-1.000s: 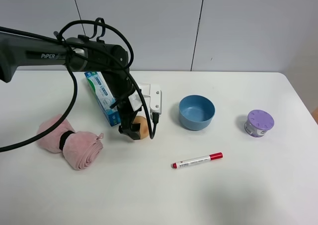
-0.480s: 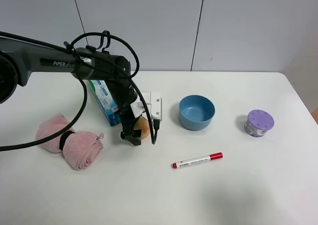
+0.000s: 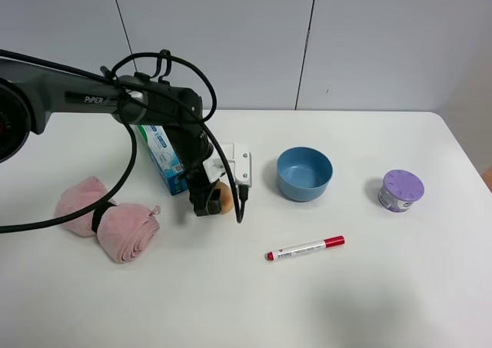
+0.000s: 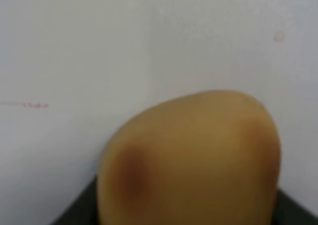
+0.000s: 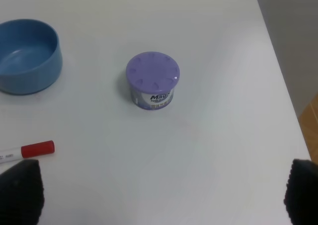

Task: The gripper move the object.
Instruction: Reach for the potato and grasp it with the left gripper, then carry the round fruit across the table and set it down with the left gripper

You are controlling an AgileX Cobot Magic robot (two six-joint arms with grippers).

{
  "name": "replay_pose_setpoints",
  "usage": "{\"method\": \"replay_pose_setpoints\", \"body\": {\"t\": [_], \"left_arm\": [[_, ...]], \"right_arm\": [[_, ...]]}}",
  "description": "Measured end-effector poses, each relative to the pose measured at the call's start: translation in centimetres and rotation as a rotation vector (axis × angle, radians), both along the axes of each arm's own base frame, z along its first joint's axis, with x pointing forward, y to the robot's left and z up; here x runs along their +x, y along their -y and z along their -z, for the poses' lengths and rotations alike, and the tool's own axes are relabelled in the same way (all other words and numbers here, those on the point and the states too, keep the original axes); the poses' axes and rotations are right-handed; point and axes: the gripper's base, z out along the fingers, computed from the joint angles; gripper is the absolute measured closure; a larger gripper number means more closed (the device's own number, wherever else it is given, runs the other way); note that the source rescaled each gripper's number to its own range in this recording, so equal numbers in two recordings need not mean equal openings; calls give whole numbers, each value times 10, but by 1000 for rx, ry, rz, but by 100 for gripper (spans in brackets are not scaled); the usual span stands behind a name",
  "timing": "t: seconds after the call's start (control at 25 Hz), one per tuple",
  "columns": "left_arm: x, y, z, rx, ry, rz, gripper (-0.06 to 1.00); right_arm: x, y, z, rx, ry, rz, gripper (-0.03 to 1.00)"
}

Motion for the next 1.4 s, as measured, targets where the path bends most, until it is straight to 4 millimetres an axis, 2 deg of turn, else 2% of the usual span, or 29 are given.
{"method": "replay_pose_setpoints", "body": {"t": [0.12,0.2,0.36,0.6,0.84,1.0,1.16,1.4], "left_arm": [[-1,0,-8,-3,1,3,85],[-2,-1,-16,-8,5,6,90],[-5,0,-54,-49,59,11,93],[-9,9,-129,-167,197,1,94],[-6,28,-173,-316,218,-232,94],[-2,48,-191,-518,258,-457,94],[3,65,-201,-750,294,-633,94],[16,80,-189,-909,327,-715,94]], "right_arm": [[0,0,0,0,0,0,-3],[0,0,0,0,0,0,-3],[0,0,0,0,0,0,-3],[0,0,0,0,0,0,-3],[0,0,0,0,0,0,-3],[0,0,0,0,0,0,-3],[0,0,0,0,0,0,-3],[0,0,0,0,0,0,-3]]}}
